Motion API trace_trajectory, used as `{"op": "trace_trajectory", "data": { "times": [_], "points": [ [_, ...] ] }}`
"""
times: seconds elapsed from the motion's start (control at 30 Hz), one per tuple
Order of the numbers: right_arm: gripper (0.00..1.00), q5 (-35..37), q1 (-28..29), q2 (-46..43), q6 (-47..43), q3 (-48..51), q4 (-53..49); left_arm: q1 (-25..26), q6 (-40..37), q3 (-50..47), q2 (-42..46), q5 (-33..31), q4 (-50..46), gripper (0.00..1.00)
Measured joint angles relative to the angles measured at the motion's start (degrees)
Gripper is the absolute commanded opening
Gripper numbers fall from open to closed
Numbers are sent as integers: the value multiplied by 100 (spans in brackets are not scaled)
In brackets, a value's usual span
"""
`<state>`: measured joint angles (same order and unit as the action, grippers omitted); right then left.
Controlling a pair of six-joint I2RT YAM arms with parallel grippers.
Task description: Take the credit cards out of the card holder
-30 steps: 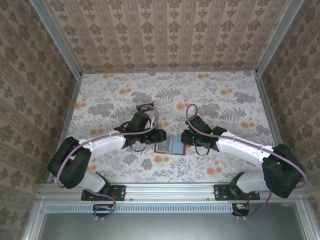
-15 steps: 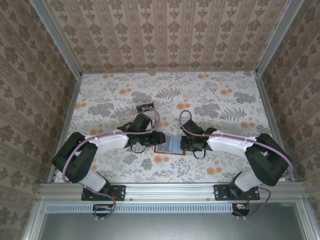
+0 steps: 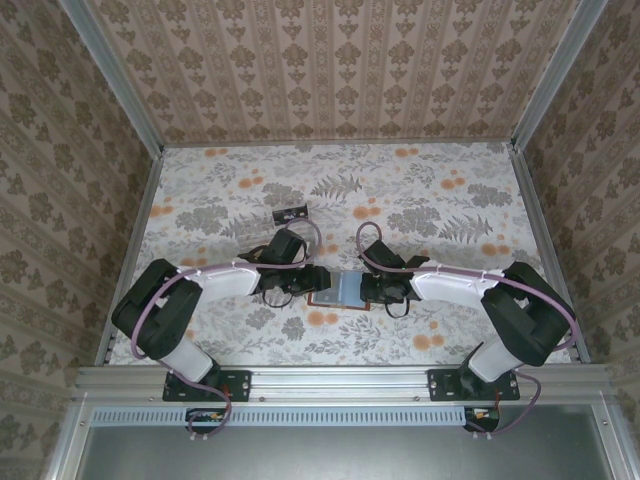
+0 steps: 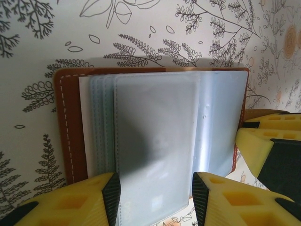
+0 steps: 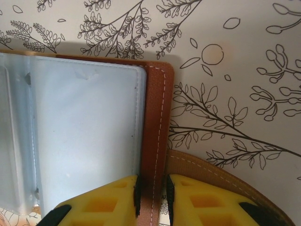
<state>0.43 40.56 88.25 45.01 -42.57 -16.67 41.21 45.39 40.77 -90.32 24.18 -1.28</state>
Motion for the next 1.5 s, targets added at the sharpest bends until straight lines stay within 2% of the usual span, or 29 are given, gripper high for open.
{"op": "trace_trajectory", "data": {
  "times": [0.8,1.33,1.5],
  "points": [
    [30,0,0,-46,20,81,192,474,2,599,-236,321,286,55],
    [32,103,-133,-1320,66,365,-48,776,153,955,-1008,490,369,50],
    [34,109,-142,-1416,61,365,-175,761,140,986,-964,492,341,61]
  ]
}}
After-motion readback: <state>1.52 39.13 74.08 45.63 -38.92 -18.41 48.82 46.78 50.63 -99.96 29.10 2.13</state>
